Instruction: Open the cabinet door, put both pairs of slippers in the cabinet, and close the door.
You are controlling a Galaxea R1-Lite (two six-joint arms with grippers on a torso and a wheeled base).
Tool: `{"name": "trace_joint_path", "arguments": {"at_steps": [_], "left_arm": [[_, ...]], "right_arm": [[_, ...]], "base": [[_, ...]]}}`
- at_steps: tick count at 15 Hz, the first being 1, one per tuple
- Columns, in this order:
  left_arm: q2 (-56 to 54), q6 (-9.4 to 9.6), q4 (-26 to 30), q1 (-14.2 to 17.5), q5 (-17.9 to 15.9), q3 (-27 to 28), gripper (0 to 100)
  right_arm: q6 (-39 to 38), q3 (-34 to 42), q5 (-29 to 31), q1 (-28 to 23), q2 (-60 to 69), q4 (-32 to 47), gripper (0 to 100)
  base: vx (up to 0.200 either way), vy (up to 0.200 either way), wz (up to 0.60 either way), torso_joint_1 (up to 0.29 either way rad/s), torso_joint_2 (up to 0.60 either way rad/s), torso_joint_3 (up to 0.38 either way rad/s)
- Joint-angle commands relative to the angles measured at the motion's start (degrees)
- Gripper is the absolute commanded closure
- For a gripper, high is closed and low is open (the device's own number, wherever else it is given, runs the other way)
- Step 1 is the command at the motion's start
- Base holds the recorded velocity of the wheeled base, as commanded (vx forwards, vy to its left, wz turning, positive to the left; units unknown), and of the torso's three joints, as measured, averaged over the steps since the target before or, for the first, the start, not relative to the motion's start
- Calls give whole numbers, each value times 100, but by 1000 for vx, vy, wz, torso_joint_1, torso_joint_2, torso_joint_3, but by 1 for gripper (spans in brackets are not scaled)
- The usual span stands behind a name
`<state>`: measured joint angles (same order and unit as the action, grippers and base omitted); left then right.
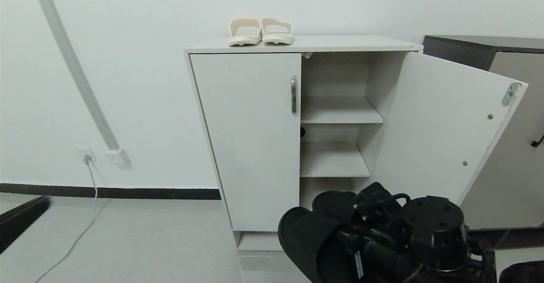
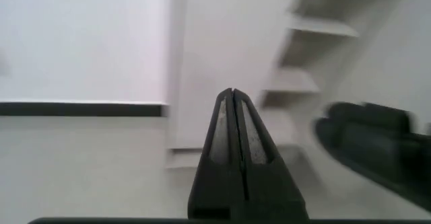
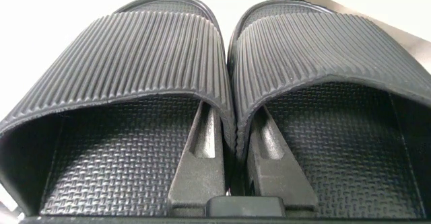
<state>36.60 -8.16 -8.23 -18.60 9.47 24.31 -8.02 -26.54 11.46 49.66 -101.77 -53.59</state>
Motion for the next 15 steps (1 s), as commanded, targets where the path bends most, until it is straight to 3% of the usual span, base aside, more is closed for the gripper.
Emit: {"name": "trace_joint_path", "arguments": {"at_steps": [1,3,5,7,10,11,12,13,15], "left_arm": [[-2517,429,1341,1298,503,-743,100],[-3159,640,1377,1315,477,-1288,100],[-3159,622,1025,1315,424,-1868,100],[-3167,657,489,1315,99,-2422,100],[-3194,657,542,1447,380,-2431,100],[-3660,1132,542,1860,160,-2431,100],[-3660,1141,542,1860,187,-2422,100],[-3651,1070,577,1851,2,-2422,100],[-3651,1079,858,1843,-894,-2431,100]], "right_arm": [[2,-36,5,-18,-159,-2,100],[11,-18,5,-1,-177,-2,100],[20,-9,5,8,-212,-2,100],[20,-18,5,17,-212,-11,100],[20,-9,5,35,-212,-11,100],[20,-18,14,61,-212,-38,100],[20,-9,14,52,-212,-55,100],[29,0,5,70,-212,-73,100],[20,8,5,78,-256,-73,100]], "base": [[0,0,0,0,0,0],[0,0,0,0,0,0],[0,0,0,0,0,0],[0,0,0,0,0,0],[0,0,0,0,0,0],[0,0,0,0,0,0],[0,0,0,0,0,0],[0,0,0,0,0,0],[0,0,0,0,0,0]]}}
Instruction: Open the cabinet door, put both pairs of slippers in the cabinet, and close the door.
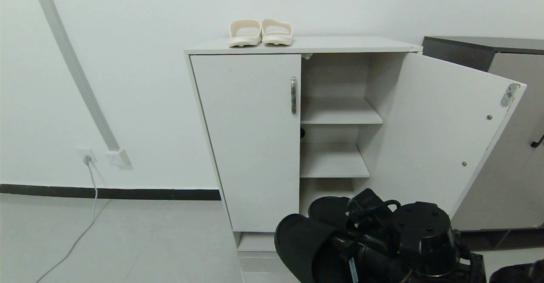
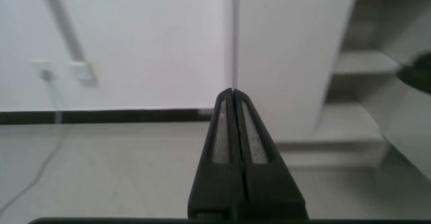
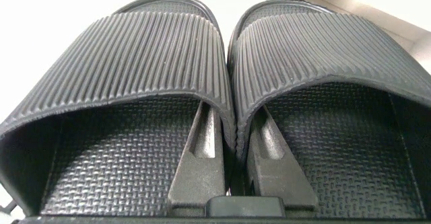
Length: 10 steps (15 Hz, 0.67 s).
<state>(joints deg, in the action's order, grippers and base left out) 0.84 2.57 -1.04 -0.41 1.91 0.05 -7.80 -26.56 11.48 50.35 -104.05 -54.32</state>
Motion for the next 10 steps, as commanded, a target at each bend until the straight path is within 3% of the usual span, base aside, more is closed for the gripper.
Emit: {"name": "trace_joint_path", "arguments": {"at_steps": [1,4,6,7,10], "left_arm": [[-75,-108,218,24,-279,21,100],[-75,-125,104,24,-297,-5,100],[-75,-213,104,24,-262,-5,100],[-75,-266,104,24,-235,-5,100],[-75,-266,104,24,-235,-5,100]], "right_arm": [[-2,28,3,19,-54,-17,100],[7,-7,73,63,-125,-202,100],[-20,-358,460,81,-318,-219,100],[-37,-745,1190,81,-634,-219,100],[-248,-1527,2508,28,-1197,-202,100]], "base": [[0,0,0,0,0,0],[0,0,0,0,0,0],[0,0,0,0,0,0],[0,0,0,0,0,0],[0,0,0,0,0,0]]}}
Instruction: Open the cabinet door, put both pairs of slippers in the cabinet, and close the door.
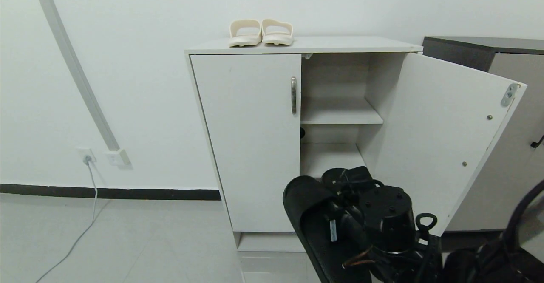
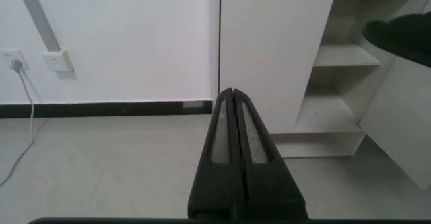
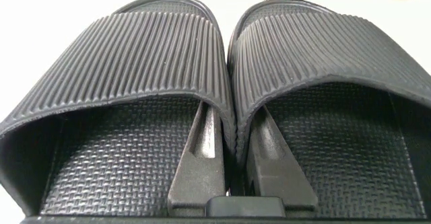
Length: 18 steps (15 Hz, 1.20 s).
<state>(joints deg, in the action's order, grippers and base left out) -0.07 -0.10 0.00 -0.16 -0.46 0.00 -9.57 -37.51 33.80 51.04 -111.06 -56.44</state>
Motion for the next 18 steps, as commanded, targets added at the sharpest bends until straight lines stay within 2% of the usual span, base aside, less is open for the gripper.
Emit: {"name": "trace_joint_path", "arguments": {"at_steps": [1,2,3,9,13,18], "left_arm": [[16,-8,0,-2,2,0,100],[16,1,0,-2,2,0,100],[16,1,0,-2,2,0,100],[16,-8,-9,-2,2,0,100],[16,-8,0,-2,2,0,100],[16,-17,-9,-2,2,0,100]], "right_arm": [[-71,-635,645,-121,-619,10,100],[-71,-810,988,-200,-689,10,100],[-71,-890,1084,-270,-689,10,100],[-80,-890,1093,-332,-681,2,100],[-150,-898,1049,-341,-751,-16,100],[-203,-951,961,-604,-935,-16,100]], "base": [[0,0,0,0,0,0],[0,0,0,0,0,0],[0,0,0,0,0,0],[0,-200,0,5,2,5],[0,0,0,0,0,0],[0,0,0,0,0,0]]}}
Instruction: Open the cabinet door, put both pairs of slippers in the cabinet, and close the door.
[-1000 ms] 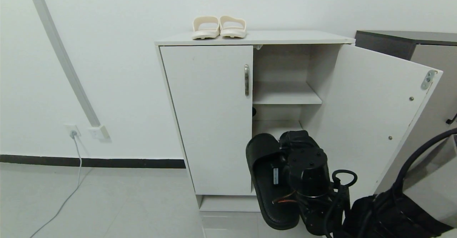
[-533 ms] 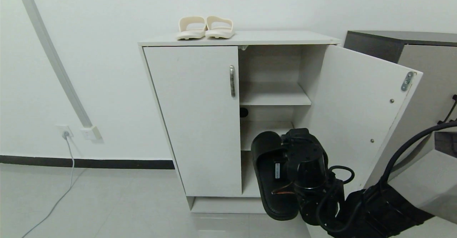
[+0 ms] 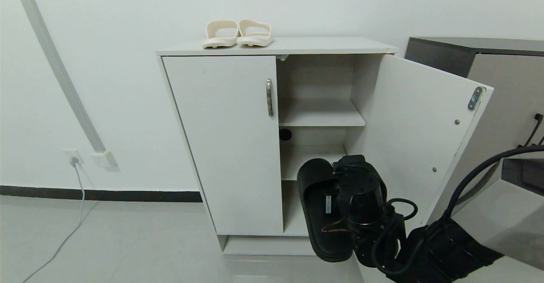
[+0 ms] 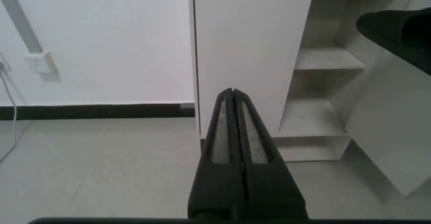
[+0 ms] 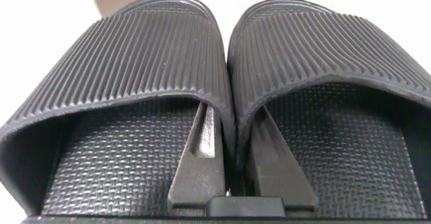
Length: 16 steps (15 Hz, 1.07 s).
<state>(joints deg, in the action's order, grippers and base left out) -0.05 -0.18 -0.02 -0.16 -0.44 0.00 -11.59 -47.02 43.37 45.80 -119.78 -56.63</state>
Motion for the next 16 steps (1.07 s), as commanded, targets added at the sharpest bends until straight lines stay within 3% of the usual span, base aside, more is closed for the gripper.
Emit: {"name": "trace_joint_path", "arguments": {"at_steps": [1,9,16], "left_arm": [[14,-8,-6,-2,0,0,100],[14,-17,-6,-2,0,0,100],[14,-34,2,-2,35,0,100]], "right_arm": [[-1,26,-48,-168,-80,11,100],[8,26,-347,-713,-432,-112,100],[17,26,-356,-730,-449,-103,100]], "base": [[0,0,0,0,0,0],[0,0,0,0,0,0],[0,0,0,0,0,0]]}}
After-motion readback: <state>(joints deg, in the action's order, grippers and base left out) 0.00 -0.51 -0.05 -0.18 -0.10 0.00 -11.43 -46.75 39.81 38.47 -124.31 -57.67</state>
